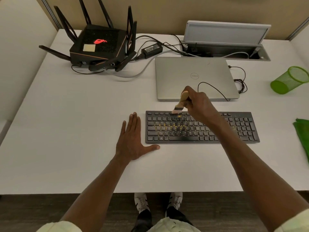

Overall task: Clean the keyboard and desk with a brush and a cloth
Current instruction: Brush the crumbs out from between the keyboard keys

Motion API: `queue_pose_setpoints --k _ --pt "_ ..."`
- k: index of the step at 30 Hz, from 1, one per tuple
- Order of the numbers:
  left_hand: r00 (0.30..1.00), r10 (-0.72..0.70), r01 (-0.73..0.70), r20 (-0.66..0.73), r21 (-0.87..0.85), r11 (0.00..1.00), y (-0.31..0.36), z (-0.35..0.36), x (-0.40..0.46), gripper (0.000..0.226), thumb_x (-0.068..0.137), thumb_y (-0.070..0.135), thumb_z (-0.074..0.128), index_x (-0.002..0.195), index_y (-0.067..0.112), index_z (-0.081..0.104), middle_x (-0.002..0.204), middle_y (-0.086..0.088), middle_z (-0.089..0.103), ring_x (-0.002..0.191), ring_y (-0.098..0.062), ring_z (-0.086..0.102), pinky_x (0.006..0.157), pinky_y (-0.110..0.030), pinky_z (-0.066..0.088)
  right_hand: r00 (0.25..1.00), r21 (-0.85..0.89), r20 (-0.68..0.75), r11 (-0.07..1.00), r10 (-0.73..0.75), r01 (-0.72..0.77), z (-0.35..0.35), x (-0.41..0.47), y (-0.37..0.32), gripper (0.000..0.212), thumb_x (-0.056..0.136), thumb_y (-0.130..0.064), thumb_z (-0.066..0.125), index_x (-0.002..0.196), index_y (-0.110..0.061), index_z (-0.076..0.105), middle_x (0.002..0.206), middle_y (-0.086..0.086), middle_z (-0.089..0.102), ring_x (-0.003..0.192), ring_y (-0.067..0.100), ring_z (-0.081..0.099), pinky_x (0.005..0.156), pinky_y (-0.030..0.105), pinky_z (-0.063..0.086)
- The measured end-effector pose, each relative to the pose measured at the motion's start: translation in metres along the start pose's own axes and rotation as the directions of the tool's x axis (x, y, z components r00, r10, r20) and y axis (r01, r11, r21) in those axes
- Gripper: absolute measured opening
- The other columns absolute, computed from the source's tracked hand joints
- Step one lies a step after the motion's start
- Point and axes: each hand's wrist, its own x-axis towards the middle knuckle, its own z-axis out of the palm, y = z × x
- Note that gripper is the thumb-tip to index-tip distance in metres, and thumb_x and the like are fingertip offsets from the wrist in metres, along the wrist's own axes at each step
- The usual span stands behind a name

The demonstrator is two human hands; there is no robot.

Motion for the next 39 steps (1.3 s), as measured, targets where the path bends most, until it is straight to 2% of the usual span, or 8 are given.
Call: queue_pose_setpoints --k 3,9,16,20,24,29,33,39 --pt "1.0 0.0 0.0 -0.007 -0.007 1.0 -0.001 0.001 -0.001 0.147 0.064 0.107 0.027 0.161 0.001 0.0 0.169 -0.012 -0.013 0.157 -0.022 -0.015 0.128 -0.047 -0.003 1.0 -0.063 -0.003 0.998 -0.001 0.001 -0.006 -0.003 0.011 0.014 0.093 0.001 0.051 0.105 -0.007 0.05 0.072 0.003 0.06 0.054 0.0 0.047 0.046 0.021 0.031" --pt "1.0 0.001 -0.001 -0.004 -0.006 1.0 -0.001 0.001 0.001 0.146 0.064 0.108 0.026 0.162 0.002 0.0 0.169 -0.012 -0.014 0.157 -0.022 -0.016 0.128 -0.046 -0.004 0.999 0.011 -0.004 0.999 -0.034 0.034 -0.006 0.002 0.0 0.017 0.092 0.0 0.057 0.107 -0.008 0.051 0.077 -0.005 0.059 0.056 -0.005 0.051 0.048 0.007 0.034" --pt "1.0 0.001 -0.001 -0.007 -0.015 1.0 -0.001 0.001 0.0 0.147 0.064 0.108 0.026 0.162 0.002 0.0 0.169 -0.012 -0.014 0.156 -0.022 -0.017 0.128 -0.046 -0.005 0.995 -0.138 0.071 0.987 -0.072 0.081 -0.007 -0.008 0.005 0.018 0.092 -0.001 0.055 0.108 -0.009 0.05 0.074 0.005 0.059 0.058 0.017 0.052 0.047 0.02 0.033" --pt "1.0 -0.004 0.004 0.005 -0.003 1.0 -0.001 0.001 0.001 0.147 0.062 0.108 0.023 0.161 0.002 -0.002 0.169 -0.011 -0.016 0.156 -0.021 -0.019 0.128 -0.045 -0.006 0.997 -0.093 0.005 0.992 -0.081 0.081 -0.013 -0.007 0.003 0.019 0.089 0.004 0.055 0.104 -0.006 0.051 0.072 0.0 0.057 0.052 0.006 0.046 0.047 0.015 0.028" --pt "1.0 -0.001 0.001 -0.001 -0.011 1.0 -0.001 0.001 0.001 0.148 0.062 0.109 0.021 0.162 0.002 0.0 0.169 -0.011 -0.015 0.156 -0.022 -0.017 0.128 -0.045 -0.005 0.992 -0.018 0.039 0.993 -0.118 0.119 -0.002 -0.007 -0.005 0.017 0.091 0.001 0.055 0.105 -0.007 0.05 0.076 0.002 0.063 0.057 0.014 0.055 0.048 0.017 0.036" --pt "1.0 -0.005 0.005 0.002 -0.008 1.0 0.0 -0.001 0.0 0.148 0.061 0.109 0.021 0.162 0.002 -0.002 0.17 -0.011 -0.014 0.156 -0.02 -0.018 0.128 -0.045 -0.006 0.994 -0.087 0.071 0.993 -0.077 0.083 -0.01 -0.015 0.01 0.016 0.092 0.002 0.053 0.101 -0.01 0.049 0.069 0.002 0.059 0.053 0.005 0.051 0.045 0.023 0.036" --pt "1.0 -0.007 0.007 0.002 0.001 1.0 0.0 -0.001 0.0 0.147 0.062 0.109 0.022 0.162 0.003 -0.002 0.169 -0.011 -0.016 0.156 -0.02 -0.02 0.128 -0.044 -0.007 0.998 -0.108 0.027 0.993 -0.049 0.052 -0.018 -0.016 0.013 0.018 0.091 0.002 0.055 0.104 -0.009 0.049 0.073 0.004 0.062 0.054 0.015 0.053 0.046 0.028 0.043" --pt "1.0 -0.01 0.01 -0.003 -0.011 1.0 0.0 -0.001 0.0 0.147 0.062 0.108 0.025 0.162 0.003 -0.001 0.169 -0.011 -0.015 0.156 -0.02 -0.019 0.127 -0.044 -0.007 0.996 -0.02 0.048 0.997 -0.077 0.078 -0.004 -0.013 0.001 0.016 0.093 -0.002 0.057 0.107 -0.007 0.05 0.076 0.005 0.064 0.053 0.008 0.054 0.044 0.023 0.043"
